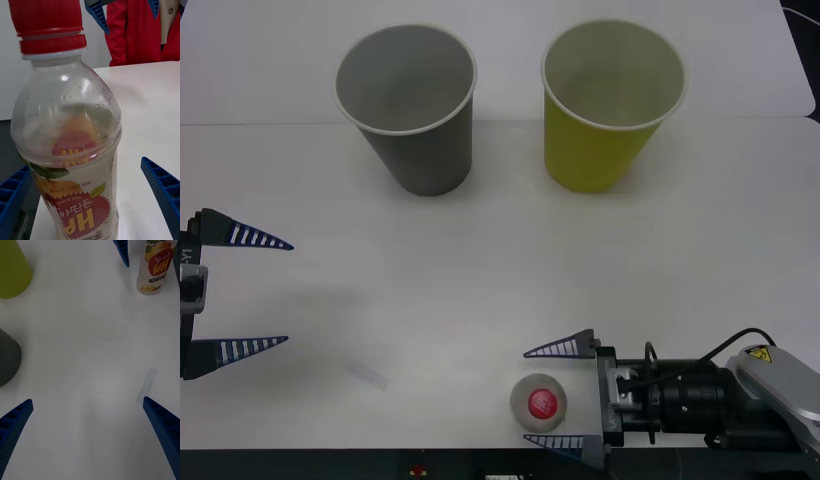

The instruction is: Put the can into the green bin and the plastic bottle into the gray bin

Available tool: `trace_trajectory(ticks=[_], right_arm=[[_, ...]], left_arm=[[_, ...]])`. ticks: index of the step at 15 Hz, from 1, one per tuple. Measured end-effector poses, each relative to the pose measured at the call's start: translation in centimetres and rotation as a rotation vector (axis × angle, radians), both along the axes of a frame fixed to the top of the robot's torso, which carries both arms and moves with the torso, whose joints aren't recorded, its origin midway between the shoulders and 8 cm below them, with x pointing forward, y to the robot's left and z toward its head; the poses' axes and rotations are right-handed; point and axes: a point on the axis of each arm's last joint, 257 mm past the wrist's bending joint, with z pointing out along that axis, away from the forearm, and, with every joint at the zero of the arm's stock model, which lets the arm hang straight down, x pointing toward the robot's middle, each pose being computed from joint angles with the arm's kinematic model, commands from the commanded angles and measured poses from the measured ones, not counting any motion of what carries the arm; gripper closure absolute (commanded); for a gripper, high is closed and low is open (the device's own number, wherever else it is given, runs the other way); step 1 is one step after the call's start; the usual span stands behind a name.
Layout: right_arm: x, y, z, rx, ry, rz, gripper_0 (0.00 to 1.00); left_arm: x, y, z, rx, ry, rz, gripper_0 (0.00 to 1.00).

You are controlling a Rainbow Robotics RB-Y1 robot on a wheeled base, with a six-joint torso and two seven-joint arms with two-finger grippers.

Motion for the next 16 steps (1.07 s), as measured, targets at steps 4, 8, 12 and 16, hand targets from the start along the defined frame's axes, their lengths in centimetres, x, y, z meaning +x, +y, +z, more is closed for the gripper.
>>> trace_trajectory(ticks=[4, 8, 12, 16], right_arm=[[0.2, 0.0, -0.1, -0.007, -0.001, -0.003, 1.0], [0.2, 0.0, -0.1, -0.009, 0.0, -0.002, 1.0], [0.1, -0.3, 0.2, -0.001, 0.025, 0.0, 1.0], [0.6, -1.4, 1.8, 0.001, 0.096, -0.012, 1.0]], left_arm=[[0.0, 0.0, 0.0, 0.0, 0.0, 0.0, 0.0], [0.0, 0.0, 0.0, 0.0, 0.0, 0.0, 0.0], [0.0, 0.0, 0.0, 0.0, 0.0, 0.0, 0.0], [0.0, 0.0, 0.0, 0.0, 0.0, 0.0, 0.0]])
